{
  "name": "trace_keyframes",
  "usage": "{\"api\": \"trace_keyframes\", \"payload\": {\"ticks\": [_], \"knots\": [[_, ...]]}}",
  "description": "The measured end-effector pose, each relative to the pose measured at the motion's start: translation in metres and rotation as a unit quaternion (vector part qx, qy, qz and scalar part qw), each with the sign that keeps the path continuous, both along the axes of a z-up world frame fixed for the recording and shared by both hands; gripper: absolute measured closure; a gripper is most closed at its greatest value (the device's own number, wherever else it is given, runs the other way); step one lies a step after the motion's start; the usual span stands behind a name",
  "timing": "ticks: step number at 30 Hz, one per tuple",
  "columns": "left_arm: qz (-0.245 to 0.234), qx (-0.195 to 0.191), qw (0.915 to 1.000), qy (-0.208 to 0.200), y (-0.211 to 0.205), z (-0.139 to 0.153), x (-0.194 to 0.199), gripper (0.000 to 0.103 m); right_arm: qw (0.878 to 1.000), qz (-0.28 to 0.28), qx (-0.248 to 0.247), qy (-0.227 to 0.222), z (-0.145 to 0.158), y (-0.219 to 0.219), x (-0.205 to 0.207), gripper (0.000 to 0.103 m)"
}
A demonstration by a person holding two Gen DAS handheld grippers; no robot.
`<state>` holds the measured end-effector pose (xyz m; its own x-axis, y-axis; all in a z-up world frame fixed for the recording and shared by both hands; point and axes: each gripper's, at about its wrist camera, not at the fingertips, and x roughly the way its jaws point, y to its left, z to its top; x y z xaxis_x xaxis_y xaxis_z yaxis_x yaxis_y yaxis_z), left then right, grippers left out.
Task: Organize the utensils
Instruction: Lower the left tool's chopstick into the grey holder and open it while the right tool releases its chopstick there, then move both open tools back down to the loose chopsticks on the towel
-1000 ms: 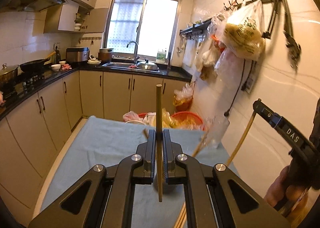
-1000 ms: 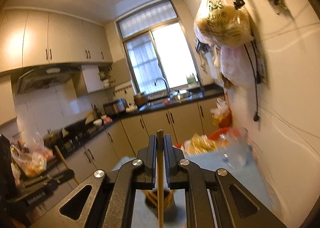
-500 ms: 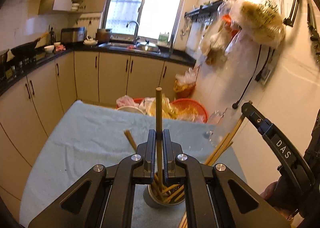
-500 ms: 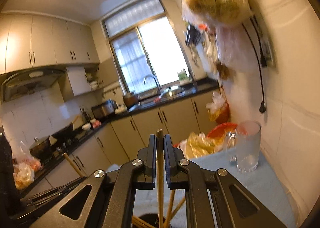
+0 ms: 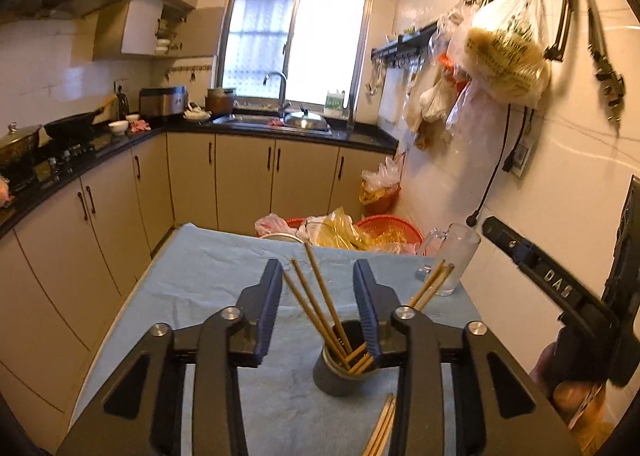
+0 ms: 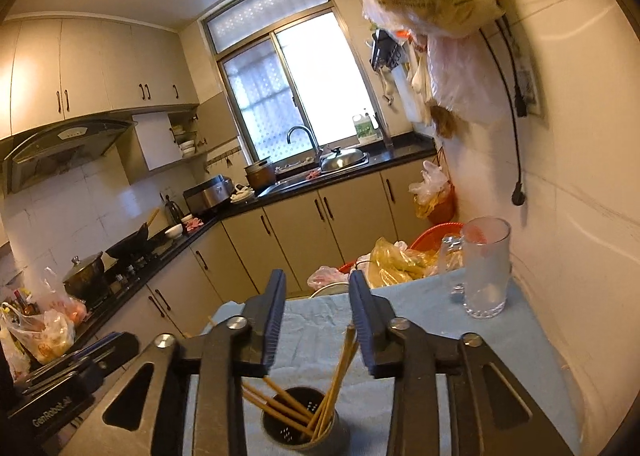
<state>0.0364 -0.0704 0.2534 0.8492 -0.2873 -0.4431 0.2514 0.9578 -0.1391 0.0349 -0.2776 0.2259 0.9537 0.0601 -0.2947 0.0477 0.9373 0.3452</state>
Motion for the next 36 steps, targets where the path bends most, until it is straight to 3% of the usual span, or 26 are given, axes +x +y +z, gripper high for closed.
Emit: {"api": "trace_keyframes", "payload": {"ticks": [3, 6, 13, 17, 23, 28, 31, 33, 36], "knots": [[0.009, 0.001, 0.9998, -0.017, 0.012, 0.006, -0.027, 0.054, 1.000, -0.002, -0.003, 0.001, 0.012, -0.001, -0.025, 0.048], [0.017, 0.010, 0.9994, -0.027, 0.025, 0.005, -0.059, 0.046, 1.000, 0.010, -0.012, 0.011, 0.019, 0.002, -0.052, 0.042], [0.022, 0.013, 0.9996, 0.014, 0.050, -0.023, -0.110, 0.044, 0.994, 0.037, -0.079, 0.072, 0.006, 0.014, -0.118, 0.033], [0.041, 0.027, 0.9978, 0.045, 0.065, -0.050, -0.128, 0.043, 0.987, 0.035, -0.096, 0.126, -0.026, 0.010, -0.155, 0.031], [0.042, 0.059, 0.9924, 0.099, 0.072, -0.090, -0.140, 0.043, 0.979, 0.046, -0.030, 0.196, -0.096, 0.001, -0.176, 0.031], [0.010, 0.089, 0.9881, 0.125, 0.062, -0.119, -0.139, 0.043, 0.962, 0.084, 0.017, 0.259, -0.158, 0.022, -0.162, 0.031], [-0.017, 0.104, 0.9842, 0.142, 0.050, -0.139, -0.134, 0.043, 0.952, 0.104, 0.004, 0.287, -0.181, 0.040, -0.151, 0.032], [-0.037, 0.118, 0.9796, 0.158, 0.038, -0.155, -0.127, 0.044, 0.947, 0.112, -0.013, 0.301, -0.194, 0.052, -0.145, 0.039], [-0.056, 0.120, 0.9756, 0.174, 0.027, -0.169, -0.118, 0.055, 0.941, 0.118, -0.048, 0.314, -0.206, 0.066, -0.133, 0.045]]}}
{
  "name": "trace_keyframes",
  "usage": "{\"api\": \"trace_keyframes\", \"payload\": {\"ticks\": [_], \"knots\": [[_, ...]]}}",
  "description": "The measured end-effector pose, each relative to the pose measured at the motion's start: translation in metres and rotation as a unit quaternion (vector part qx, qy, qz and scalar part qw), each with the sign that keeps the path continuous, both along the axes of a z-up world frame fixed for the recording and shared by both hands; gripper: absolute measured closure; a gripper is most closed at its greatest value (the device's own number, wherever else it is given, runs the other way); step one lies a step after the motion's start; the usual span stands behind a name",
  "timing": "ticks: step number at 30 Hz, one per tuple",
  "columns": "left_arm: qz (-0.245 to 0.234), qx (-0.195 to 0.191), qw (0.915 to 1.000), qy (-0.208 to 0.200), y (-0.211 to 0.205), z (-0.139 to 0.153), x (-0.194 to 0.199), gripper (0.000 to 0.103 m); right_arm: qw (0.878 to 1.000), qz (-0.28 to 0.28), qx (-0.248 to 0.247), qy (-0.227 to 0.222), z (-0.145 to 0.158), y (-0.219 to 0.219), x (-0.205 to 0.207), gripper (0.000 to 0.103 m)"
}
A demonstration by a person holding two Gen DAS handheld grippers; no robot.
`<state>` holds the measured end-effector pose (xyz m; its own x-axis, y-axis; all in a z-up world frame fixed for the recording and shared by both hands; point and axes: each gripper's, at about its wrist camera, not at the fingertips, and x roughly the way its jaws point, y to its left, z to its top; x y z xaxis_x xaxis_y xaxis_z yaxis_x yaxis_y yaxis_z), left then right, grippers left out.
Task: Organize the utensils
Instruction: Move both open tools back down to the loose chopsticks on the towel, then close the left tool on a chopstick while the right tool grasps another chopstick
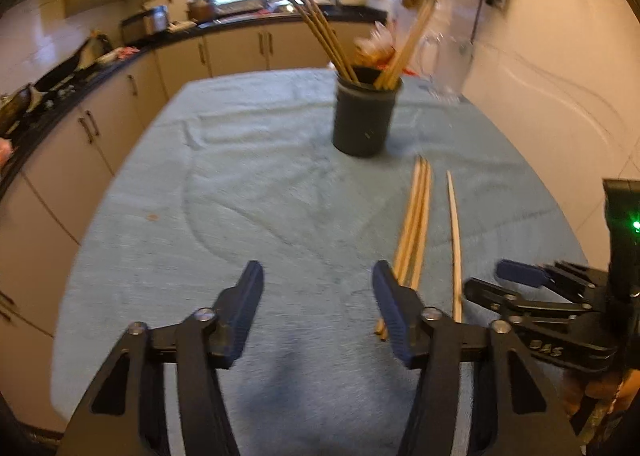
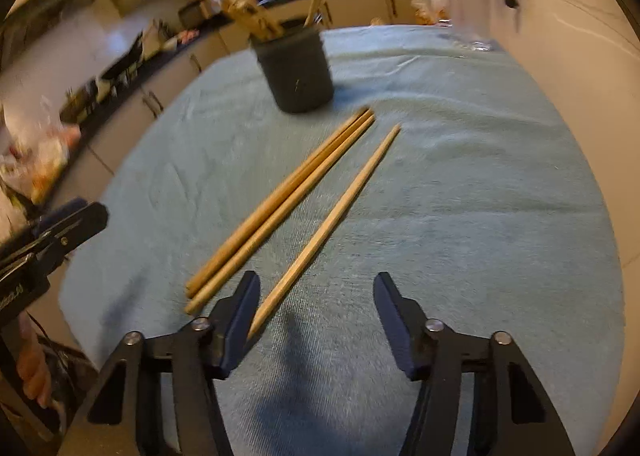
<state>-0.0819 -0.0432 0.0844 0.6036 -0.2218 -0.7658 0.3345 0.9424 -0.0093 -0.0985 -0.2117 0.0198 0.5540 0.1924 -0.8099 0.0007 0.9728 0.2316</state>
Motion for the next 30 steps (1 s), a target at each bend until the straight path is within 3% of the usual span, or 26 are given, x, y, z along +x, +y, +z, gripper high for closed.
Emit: {"api": "trace_keyframes", "payload": {"ticks": [7, 9, 14, 21, 30], "knots": [[-0.029, 0.003, 0.9987, 0.040, -0.028, -0.027, 0.024, 0.060, 0.998, 0.010, -0.053, -0.013, -0.010, 0.004, 0.024, 0.052], [-0.037, 0.005, 0.9982, 0.048, -0.036, -0.032, 0.028, 0.063, 0.997, 0.011, -0.070, -0.013, -0.009, 0.002, 0.029, 0.061], [-0.059, 0.012, 0.9967, 0.055, -0.063, -0.040, 0.044, 0.070, 0.997, -0.030, -0.076, -0.014, -0.009, -0.032, 0.032, 0.066], [-0.075, 0.045, 0.9946, 0.057, -0.102, -0.053, 0.068, 0.086, 0.998, -0.054, -0.021, -0.039, -0.011, -0.062, 0.025, 0.066], [-0.070, 0.053, 0.9937, 0.070, -0.124, -0.066, 0.081, 0.087, 0.998, -0.051, 0.016, -0.044, -0.012, -0.070, 0.028, 0.064]]}}
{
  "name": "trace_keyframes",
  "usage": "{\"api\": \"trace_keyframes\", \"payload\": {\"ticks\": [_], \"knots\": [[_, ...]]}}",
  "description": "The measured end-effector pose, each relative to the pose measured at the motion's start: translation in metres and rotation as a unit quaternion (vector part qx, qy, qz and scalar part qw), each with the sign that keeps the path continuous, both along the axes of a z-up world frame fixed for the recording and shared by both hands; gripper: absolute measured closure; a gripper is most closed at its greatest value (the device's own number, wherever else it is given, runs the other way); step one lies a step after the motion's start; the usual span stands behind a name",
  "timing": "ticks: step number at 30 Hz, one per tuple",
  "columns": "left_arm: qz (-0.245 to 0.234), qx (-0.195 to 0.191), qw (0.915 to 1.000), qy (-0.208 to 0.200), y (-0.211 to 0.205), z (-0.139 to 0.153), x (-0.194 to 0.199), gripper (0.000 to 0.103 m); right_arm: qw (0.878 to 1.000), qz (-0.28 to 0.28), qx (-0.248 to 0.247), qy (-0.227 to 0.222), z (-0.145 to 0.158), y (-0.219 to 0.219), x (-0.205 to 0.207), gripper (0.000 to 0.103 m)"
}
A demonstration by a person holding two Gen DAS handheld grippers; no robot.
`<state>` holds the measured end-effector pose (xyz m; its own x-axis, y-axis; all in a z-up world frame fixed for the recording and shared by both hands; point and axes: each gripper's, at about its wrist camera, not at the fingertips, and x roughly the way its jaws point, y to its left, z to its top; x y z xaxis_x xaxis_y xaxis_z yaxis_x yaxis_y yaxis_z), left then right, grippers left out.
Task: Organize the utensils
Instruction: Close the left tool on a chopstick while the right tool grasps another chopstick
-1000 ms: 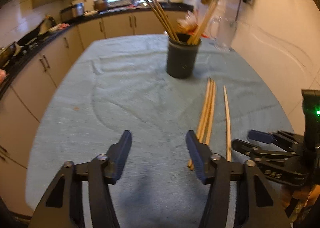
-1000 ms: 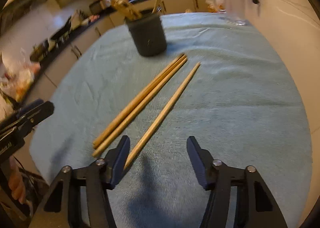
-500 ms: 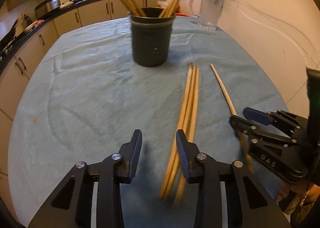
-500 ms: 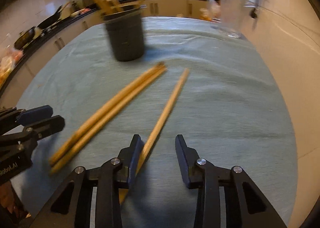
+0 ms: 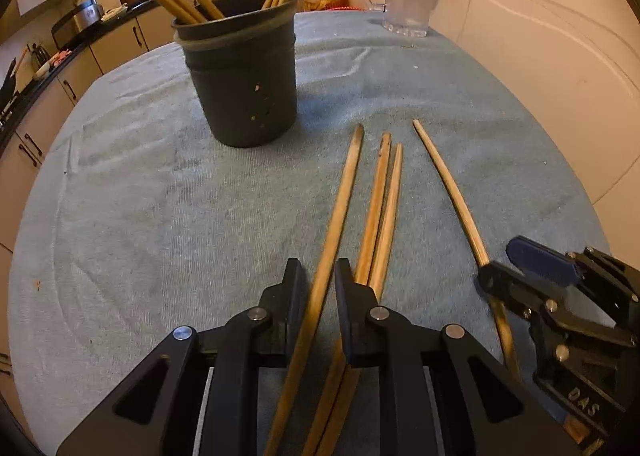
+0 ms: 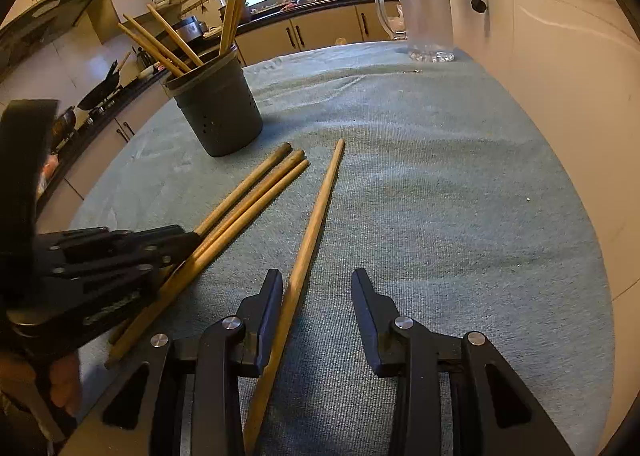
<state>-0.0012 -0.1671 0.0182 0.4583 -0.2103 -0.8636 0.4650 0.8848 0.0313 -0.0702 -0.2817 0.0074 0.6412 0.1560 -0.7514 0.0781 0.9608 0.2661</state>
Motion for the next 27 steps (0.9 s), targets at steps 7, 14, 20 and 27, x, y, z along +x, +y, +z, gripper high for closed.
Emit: {"api": "trace_keyframes", "payload": {"ticks": [7, 14, 20, 27], "knots": [[0.035, -0.010, 0.9993, 0.011, -0.003, 0.000, 0.011, 0.095, 0.999, 0.019, -0.045, 0.005, 0.001, 0.011, 0.002, 0.064], [0.147, -0.062, 0.9842, 0.077, 0.049, 0.006, 0.013, 0.096, 0.996, 0.016, -0.085, 0.012, 0.001, 0.010, 0.002, 0.092], [0.165, -0.060, 0.9802, 0.092, 0.078, 0.007, -0.012, 0.096, 0.997, 0.006, -0.075, 0.026, 0.003, 0.007, -0.007, 0.094], [0.127, -0.061, 0.9829, 0.118, 0.080, 0.011, -0.027, 0.096, 0.997, 0.009, -0.065, 0.036, 0.005, 0.008, -0.029, 0.093]]}}
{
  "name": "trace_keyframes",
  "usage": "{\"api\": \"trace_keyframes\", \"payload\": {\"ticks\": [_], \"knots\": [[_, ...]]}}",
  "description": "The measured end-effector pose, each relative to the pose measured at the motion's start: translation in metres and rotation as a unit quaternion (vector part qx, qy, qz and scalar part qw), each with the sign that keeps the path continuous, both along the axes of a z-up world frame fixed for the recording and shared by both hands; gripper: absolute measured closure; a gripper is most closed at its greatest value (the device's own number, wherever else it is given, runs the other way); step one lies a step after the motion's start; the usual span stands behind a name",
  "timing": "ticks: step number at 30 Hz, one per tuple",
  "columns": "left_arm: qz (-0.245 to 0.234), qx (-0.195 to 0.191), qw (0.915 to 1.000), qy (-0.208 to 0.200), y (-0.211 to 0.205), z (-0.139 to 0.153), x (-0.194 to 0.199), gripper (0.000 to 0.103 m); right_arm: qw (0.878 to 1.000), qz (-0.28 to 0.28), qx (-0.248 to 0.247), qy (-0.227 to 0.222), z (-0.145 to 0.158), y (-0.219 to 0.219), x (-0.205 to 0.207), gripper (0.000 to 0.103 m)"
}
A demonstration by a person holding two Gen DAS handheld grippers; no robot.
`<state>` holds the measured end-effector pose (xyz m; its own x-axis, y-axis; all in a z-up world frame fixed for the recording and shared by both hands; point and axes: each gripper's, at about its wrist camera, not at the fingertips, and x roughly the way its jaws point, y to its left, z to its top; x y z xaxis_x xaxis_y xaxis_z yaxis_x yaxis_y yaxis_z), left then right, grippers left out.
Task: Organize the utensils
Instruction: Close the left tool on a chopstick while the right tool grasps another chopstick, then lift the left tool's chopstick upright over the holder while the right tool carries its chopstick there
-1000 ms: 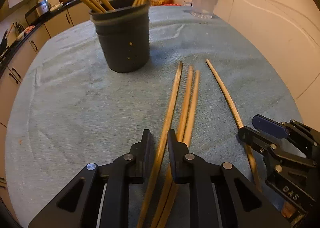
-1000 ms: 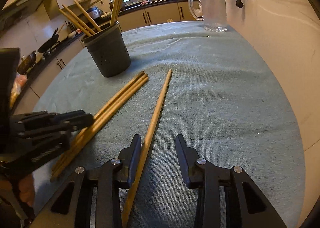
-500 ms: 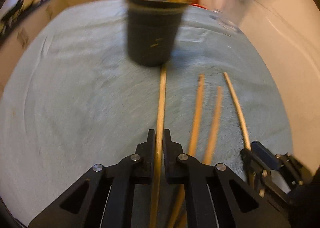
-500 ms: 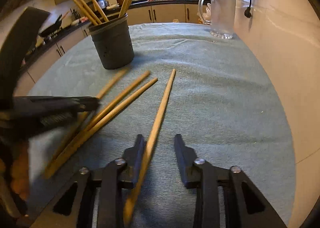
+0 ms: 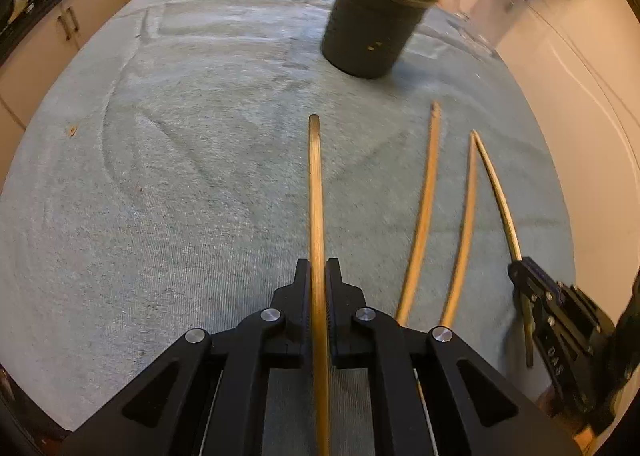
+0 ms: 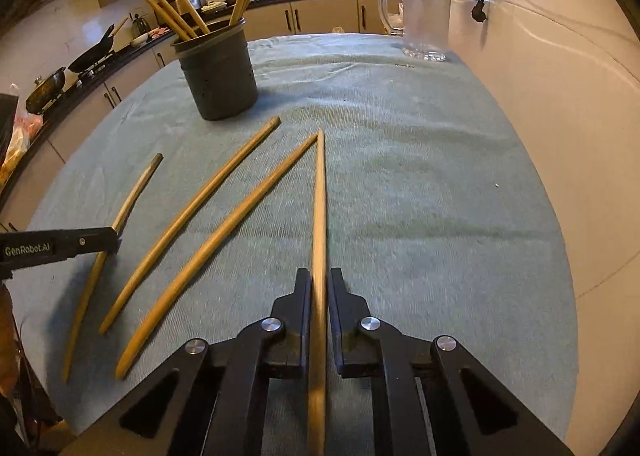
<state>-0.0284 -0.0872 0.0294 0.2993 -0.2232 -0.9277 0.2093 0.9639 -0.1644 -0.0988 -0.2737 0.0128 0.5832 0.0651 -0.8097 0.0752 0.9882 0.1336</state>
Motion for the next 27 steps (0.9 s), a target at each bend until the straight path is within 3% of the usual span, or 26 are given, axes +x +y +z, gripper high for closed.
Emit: {"api": "trace_keyframes", "payload": {"ticks": [6, 9, 16, 22, 27], "knots": [[-0.049, 0.017, 0.9986, 0.014, -0.004, 0.003, 0.016, 0.088, 0.999, 0.003, 0.037, 0.028, 0.002, -0.011, 0.006, 0.093], [-0.055, 0.023, 0.9980, 0.021, -0.006, -0.004, 0.032, 0.088, 0.998, 0.010, 0.022, 0.050, 0.002, -0.010, 0.018, 0.093], [-0.053, -0.002, 0.9980, 0.035, -0.008, -0.007, 0.058, 0.088, 0.994, 0.026, -0.026, 0.099, 0.002, -0.005, 0.066, 0.092], [-0.069, 0.004, 0.9964, 0.049, -0.012, -0.007, 0.072, 0.088, 0.988, 0.030, -0.046, 0.144, 0.002, -0.007, 0.110, 0.085], [-0.068, 0.006, 0.9963, 0.052, -0.015, -0.006, 0.084, 0.088, 0.981, 0.029, -0.049, 0.184, 0.001, -0.008, 0.145, 0.071]]}}
